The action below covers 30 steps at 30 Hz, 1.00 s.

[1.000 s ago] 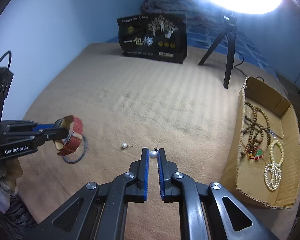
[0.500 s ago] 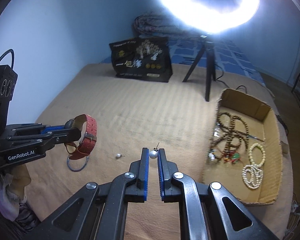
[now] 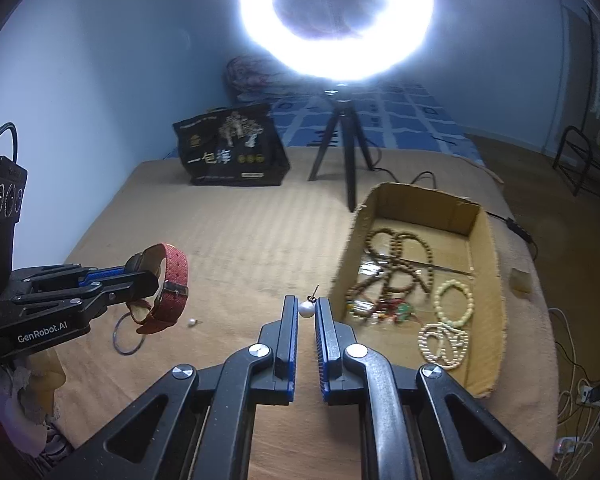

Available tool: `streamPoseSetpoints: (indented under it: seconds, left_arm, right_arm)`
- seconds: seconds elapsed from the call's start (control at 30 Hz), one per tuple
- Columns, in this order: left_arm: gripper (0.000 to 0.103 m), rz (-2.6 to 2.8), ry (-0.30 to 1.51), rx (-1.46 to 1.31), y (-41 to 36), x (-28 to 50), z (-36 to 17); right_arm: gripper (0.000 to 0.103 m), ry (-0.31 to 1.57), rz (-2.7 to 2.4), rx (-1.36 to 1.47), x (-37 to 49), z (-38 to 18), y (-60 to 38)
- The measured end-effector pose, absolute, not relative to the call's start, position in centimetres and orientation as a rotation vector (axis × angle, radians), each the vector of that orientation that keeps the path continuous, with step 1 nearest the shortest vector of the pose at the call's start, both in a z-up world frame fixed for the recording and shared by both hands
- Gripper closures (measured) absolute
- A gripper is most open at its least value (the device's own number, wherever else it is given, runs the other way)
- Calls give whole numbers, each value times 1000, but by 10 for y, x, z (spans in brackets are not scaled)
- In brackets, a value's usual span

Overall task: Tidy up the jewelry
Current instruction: 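Carry the watch in the left tool and the earring in the right tool over the box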

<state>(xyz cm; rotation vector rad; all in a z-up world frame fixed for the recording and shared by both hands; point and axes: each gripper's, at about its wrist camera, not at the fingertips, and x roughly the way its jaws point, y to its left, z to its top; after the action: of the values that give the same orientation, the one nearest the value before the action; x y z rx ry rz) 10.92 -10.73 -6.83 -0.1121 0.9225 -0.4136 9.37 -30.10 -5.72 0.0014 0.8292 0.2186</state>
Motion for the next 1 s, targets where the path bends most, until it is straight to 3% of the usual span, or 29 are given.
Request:
streamPoseSetpoints:
  seconds: [1.0]
  left_arm:
    - [91,-526,936,-45,-212,161,-89]
  right_arm:
    - [97,846,54,105,154,-64,-404]
